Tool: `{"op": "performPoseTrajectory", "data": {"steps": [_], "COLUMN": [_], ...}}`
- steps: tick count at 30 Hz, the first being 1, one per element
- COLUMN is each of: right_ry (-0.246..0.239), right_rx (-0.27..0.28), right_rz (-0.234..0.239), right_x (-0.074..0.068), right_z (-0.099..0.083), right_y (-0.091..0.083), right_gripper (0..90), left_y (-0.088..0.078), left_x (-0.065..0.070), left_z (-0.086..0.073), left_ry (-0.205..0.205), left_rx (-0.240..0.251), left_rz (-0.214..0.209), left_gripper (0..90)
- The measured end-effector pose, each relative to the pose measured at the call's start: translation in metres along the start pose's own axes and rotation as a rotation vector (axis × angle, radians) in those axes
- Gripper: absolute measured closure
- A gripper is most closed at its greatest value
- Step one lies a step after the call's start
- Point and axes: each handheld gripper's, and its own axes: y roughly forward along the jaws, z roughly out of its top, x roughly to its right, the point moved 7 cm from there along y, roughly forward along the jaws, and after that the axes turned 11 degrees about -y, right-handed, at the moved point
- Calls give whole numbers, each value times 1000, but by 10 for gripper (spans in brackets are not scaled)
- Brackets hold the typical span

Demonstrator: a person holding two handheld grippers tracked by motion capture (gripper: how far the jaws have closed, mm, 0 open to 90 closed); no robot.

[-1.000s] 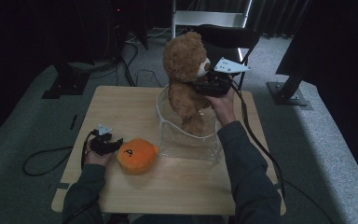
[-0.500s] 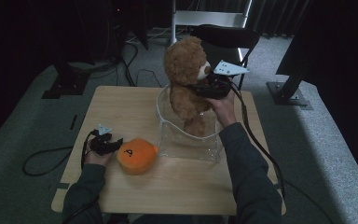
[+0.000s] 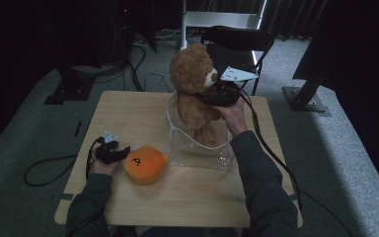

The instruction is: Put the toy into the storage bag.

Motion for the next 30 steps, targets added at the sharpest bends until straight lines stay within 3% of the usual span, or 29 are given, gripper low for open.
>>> {"op": "performPoseTrajectory", "data": {"steps": [19,30], "right_ry": [-5,-13], "right_rx": [-50,-112], "right_rz": [36,54], "right_x": [-10,-20], "right_z": [-2,-7], "right_y": [13,30], "right_gripper": [369,367], "left_y": [0,0], "left_x": [0,0], "left_z": [0,0], "left_ry": [-1,1], "left_rx": [-1,-2], "left_rz": [1,0], "left_gripper": [414,414]}}
